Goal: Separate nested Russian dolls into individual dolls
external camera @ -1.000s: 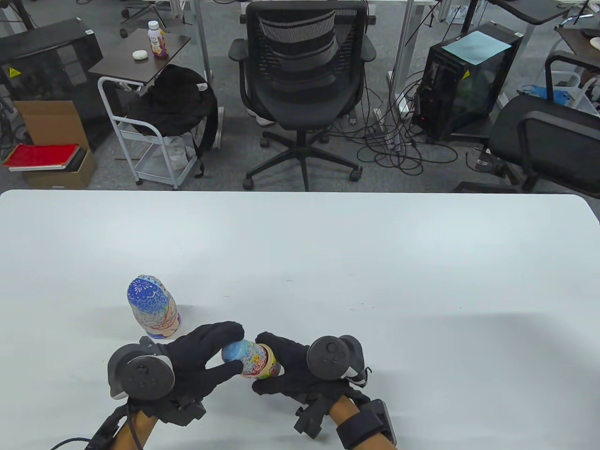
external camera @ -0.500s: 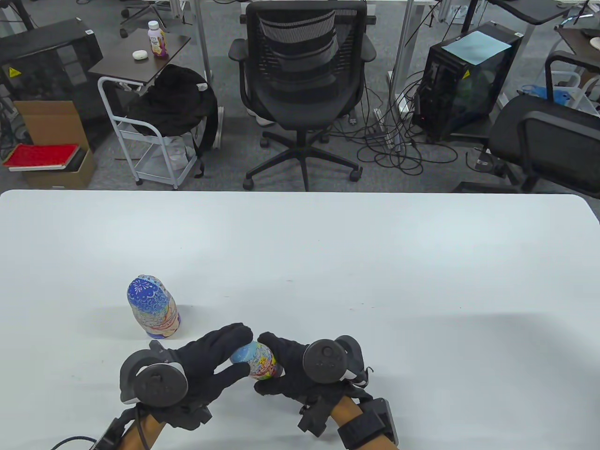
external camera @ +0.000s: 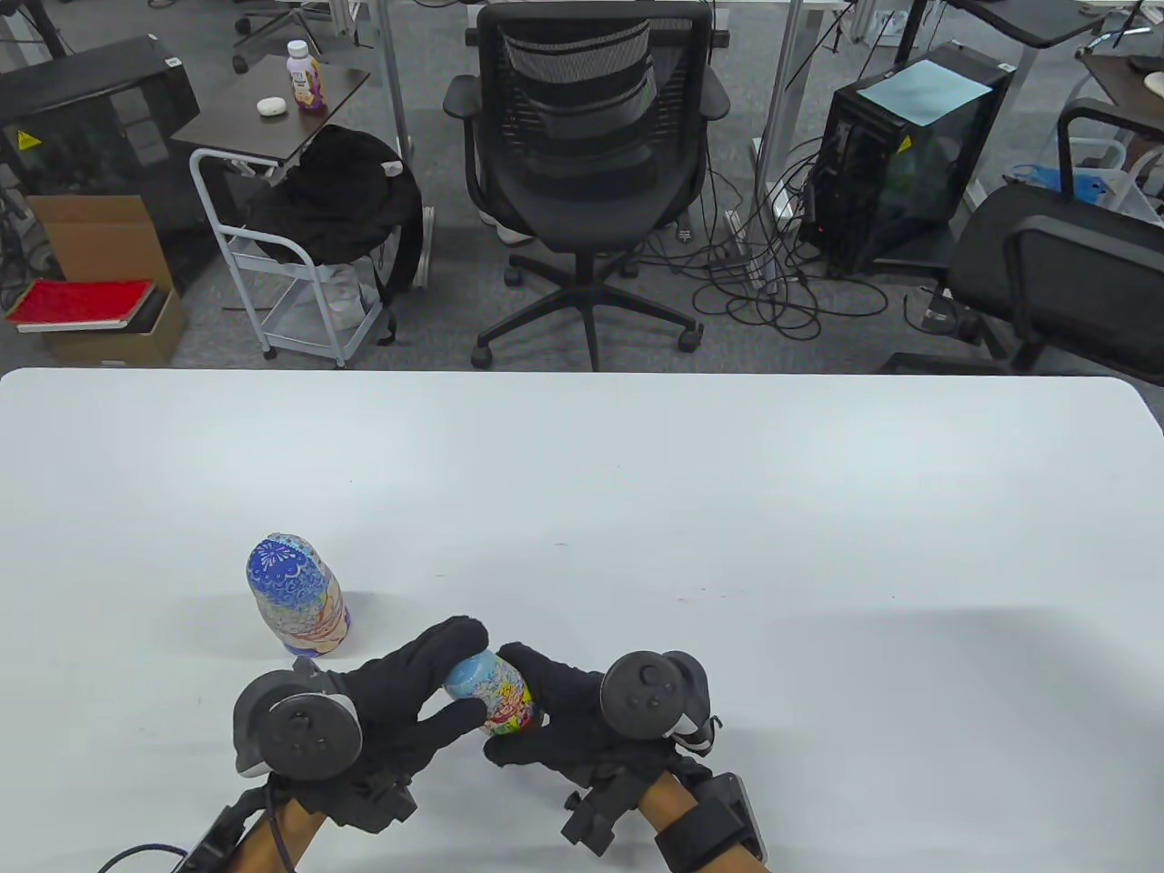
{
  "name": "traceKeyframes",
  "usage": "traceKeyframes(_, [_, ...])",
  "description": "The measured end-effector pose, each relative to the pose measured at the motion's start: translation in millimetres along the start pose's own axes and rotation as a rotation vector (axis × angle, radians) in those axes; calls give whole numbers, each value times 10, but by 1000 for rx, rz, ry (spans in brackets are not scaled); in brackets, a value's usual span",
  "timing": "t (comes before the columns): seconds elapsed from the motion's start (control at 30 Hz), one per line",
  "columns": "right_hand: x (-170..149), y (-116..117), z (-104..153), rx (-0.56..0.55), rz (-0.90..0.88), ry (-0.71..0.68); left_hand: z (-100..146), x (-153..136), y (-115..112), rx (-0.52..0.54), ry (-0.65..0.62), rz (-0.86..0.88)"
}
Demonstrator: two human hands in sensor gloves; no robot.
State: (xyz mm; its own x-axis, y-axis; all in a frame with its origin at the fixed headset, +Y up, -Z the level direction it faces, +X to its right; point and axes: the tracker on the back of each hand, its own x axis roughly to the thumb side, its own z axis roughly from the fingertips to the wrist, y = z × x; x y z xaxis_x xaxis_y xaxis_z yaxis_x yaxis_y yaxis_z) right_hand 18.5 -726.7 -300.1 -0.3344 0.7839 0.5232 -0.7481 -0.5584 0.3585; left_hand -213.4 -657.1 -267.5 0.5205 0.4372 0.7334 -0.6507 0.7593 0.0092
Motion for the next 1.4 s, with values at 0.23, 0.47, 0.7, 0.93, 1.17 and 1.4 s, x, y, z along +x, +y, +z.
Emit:
traceKeyframes(0.23, [3, 28, -7, 61, -171, 23, 23, -80, 34, 30, 9, 146])
traceKeyframes(0.47, [-14, 23, 0, 70, -126, 10, 54, -94, 21, 72, 13, 164])
traceKeyframes(0.7, [-34, 40, 11, 87, -102, 18, 65, -102, 13, 87, 26, 153])
traceKeyframes(0.93, [-52, -75, 27, 44, -91, 26, 60, -120, 175, 141, 31, 126])
traceKeyframes(1.17, [-110, -276, 86, -78, -32, 41, 25, -337, 526, 190, 156, -131])
traceKeyframes(1.4, [-195, -280, 88, -73, 10, 77, -102, -721, 219, 50, 325, -392])
